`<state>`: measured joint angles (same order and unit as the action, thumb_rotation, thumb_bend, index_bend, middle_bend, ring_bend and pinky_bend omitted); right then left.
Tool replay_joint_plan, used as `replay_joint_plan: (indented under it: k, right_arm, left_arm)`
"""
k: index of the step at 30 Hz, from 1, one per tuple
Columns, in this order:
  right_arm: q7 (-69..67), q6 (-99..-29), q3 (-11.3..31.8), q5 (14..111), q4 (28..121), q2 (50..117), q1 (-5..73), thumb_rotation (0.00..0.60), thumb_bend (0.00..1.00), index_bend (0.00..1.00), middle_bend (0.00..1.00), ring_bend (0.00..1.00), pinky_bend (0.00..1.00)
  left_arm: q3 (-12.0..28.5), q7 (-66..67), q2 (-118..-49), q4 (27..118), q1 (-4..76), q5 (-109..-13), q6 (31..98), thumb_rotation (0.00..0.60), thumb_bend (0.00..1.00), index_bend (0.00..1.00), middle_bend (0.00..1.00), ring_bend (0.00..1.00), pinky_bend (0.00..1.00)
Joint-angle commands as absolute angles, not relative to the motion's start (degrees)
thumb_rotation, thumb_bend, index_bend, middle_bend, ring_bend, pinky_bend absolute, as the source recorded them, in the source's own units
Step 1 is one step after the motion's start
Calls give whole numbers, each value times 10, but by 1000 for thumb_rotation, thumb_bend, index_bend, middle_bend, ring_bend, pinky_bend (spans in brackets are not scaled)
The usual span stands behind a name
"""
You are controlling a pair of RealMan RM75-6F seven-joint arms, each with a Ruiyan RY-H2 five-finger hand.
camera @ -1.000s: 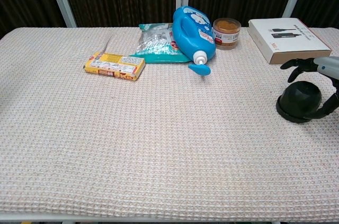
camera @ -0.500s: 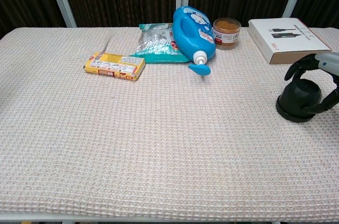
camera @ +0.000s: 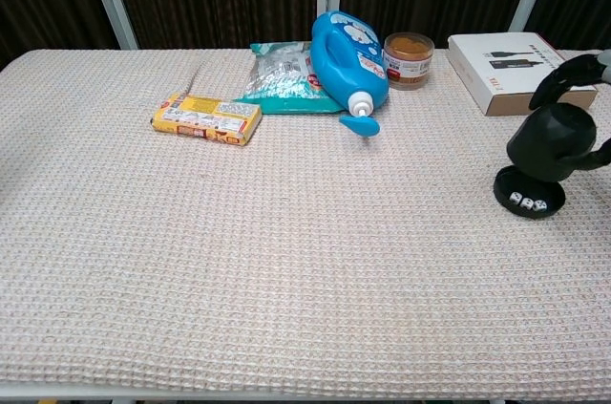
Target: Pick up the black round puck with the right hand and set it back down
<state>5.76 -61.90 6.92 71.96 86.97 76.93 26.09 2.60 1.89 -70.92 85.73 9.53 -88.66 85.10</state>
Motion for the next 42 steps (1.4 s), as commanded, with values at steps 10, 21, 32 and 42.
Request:
replay_joint_plan:
  k: [10, 21, 32, 42]
  right_arm:
    - [23, -627, 64, 690, 831, 733, 221, 600, 120, 328, 392, 11, 0]
    - [-13, -595, 56, 700, 803, 737, 220, 600, 28, 106, 112, 0, 0]
    - [-42, -634, 68, 730, 831, 718, 209, 600, 16, 50, 67, 0, 0]
    - [-1, -778, 66, 806, 898, 653, 152, 600, 2, 50, 61, 0, 0]
  left_arm:
    - [25, 27, -710, 863, 97, -888, 848, 600, 132, 174, 137, 32, 289]
    - [24, 33, -710, 865, 96, -888, 849, 600, 132, 174, 136, 32, 289]
    - [26, 35, -706, 870, 96, -890, 853, 600, 132, 174, 136, 32, 289]
    - [30, 46, -701, 885, 93, -886, 859, 600, 132, 174, 136, 32, 289]
